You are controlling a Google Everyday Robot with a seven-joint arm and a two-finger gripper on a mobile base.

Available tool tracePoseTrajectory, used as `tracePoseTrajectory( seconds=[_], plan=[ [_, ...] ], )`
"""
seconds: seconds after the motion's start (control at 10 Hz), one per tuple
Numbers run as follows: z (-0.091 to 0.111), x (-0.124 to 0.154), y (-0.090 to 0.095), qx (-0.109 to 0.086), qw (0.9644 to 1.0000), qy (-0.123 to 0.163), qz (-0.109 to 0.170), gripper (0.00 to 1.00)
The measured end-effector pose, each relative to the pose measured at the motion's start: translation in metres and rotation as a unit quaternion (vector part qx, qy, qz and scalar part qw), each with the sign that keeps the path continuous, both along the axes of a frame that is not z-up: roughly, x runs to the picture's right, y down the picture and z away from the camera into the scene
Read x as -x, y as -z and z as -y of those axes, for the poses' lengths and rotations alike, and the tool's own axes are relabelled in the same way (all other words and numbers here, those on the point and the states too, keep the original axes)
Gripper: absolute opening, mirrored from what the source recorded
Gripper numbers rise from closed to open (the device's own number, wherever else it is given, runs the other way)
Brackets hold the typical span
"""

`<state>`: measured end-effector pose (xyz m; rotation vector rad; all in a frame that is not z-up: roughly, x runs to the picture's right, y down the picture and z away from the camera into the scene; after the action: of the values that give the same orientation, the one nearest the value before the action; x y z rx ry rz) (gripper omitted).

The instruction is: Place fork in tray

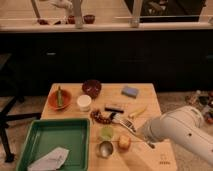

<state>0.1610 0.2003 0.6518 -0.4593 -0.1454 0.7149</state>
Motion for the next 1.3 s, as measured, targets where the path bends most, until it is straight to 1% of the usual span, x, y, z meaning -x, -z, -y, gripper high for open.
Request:
tracePoseTrajectory(
  seconds=[0.7,0.8,0.9,1.0,1.1,1.3],
  plan=[
    [0.0,0.001,-0.001,-0.001,1.0,-0.001,0.001,0.0],
    [0.0,0.002,0.001,-0.007,1.0,0.002,0.003,0.0],
    [0.002,0.007,0.006,-0.02,0.9997,0.012,0.007,0.0],
    [0.005,0.022,0.013,-0.035,0.9989,0.028,0.013,0.0],
    [0.006,0.034,0.018,-0.044,0.9982,0.037,0.016,0.0],
    [0.01,0.075,0.031,-0.067,0.9952,0.067,0.026,0.0]
  ],
)
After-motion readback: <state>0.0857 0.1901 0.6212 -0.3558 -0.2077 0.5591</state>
